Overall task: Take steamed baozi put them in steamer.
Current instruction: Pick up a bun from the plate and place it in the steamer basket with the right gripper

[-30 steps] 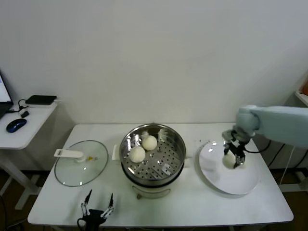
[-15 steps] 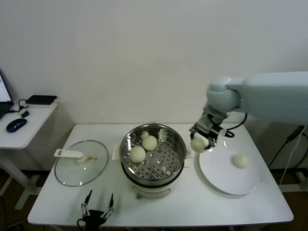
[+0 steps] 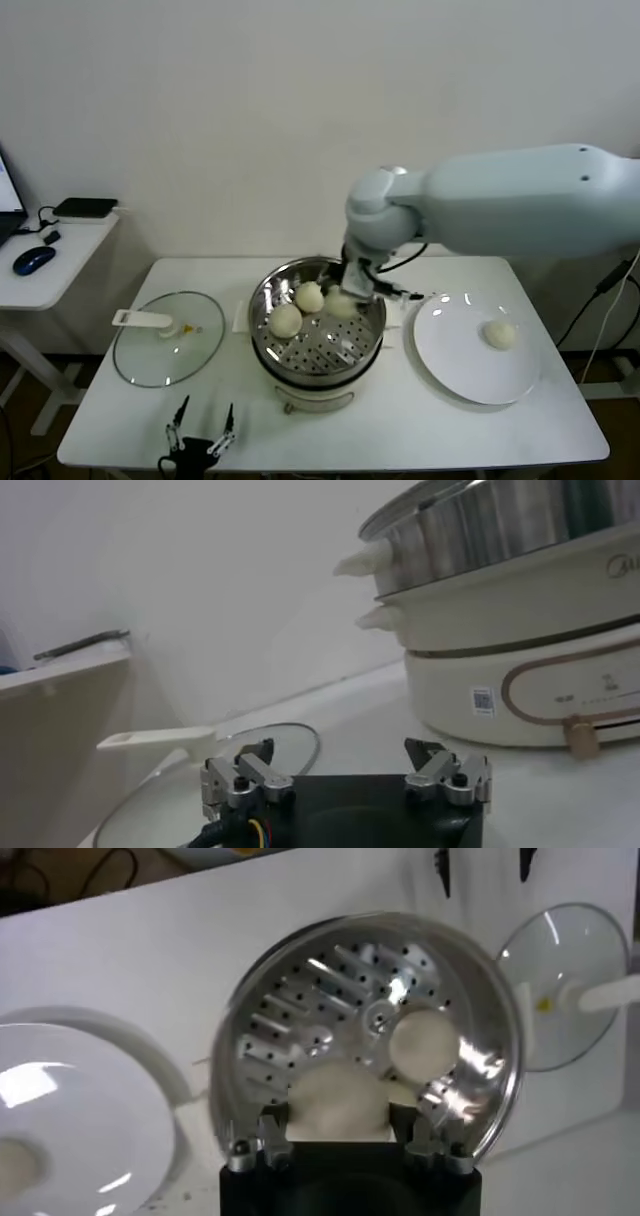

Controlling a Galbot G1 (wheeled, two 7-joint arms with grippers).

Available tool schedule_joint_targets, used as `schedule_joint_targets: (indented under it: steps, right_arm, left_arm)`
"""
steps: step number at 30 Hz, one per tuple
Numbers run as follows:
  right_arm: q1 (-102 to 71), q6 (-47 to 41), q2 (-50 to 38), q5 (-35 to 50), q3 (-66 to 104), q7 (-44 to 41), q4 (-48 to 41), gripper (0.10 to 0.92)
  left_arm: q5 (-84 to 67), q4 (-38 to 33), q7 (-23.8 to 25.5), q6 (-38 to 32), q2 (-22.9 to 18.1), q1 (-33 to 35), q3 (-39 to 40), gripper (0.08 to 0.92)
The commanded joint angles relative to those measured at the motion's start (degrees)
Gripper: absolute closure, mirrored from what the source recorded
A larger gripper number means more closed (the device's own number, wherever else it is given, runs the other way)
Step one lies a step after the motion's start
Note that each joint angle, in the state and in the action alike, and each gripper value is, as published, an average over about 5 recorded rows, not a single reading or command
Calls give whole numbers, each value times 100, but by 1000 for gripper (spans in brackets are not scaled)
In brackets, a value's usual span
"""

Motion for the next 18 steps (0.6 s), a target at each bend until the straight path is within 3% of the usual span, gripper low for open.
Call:
schedule_joint_targets:
  steps: [1, 18]
  right_arm:
    - [-1024, 69, 730, -316, 424, 165, -559, 363]
    - [-1110, 330, 826, -118, 153, -142, -685, 358]
  left_arm:
    - [-23, 30, 0, 7, 11, 5, -45, 177]
    - [-26, 79, 8, -3, 6, -4, -41, 177]
